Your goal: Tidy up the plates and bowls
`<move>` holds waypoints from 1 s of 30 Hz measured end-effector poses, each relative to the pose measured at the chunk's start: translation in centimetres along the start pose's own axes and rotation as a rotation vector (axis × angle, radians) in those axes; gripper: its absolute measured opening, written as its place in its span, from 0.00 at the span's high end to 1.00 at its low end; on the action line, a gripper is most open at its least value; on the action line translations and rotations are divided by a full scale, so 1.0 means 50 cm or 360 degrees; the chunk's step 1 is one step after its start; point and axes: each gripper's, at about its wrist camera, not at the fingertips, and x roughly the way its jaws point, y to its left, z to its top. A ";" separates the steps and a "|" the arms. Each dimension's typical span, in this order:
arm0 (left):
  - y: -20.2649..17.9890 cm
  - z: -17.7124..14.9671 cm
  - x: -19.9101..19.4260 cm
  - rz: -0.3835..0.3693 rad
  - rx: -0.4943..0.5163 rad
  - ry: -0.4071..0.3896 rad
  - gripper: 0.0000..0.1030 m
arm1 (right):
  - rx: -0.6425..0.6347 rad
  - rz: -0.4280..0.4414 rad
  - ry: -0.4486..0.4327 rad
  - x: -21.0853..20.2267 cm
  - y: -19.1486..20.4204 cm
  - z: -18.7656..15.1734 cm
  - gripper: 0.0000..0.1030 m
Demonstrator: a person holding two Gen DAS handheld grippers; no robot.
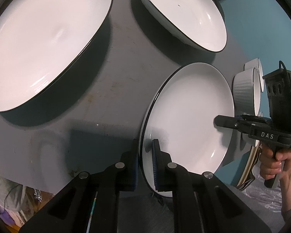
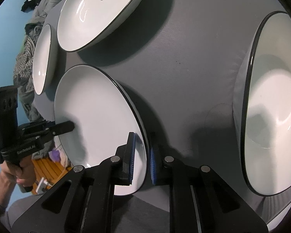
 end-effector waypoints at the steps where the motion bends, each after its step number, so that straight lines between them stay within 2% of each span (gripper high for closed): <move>1: -0.006 0.001 0.002 0.0003 -0.0001 0.0003 0.89 | 0.0005 0.0003 0.0002 0.000 -0.001 0.001 0.87; 7: -0.010 0.009 0.005 0.0020 -0.0043 0.0047 0.89 | 0.0033 0.0009 0.0011 -0.003 -0.008 0.001 0.87; 17: -0.030 -0.005 0.013 0.0000 -0.0056 0.0038 0.89 | 0.0048 0.0007 0.0011 -0.011 -0.015 -0.003 0.87; 30: -0.029 0.030 -0.043 -0.0006 -0.0013 0.0000 0.89 | 0.0021 0.0015 -0.0052 -0.056 -0.014 0.015 0.88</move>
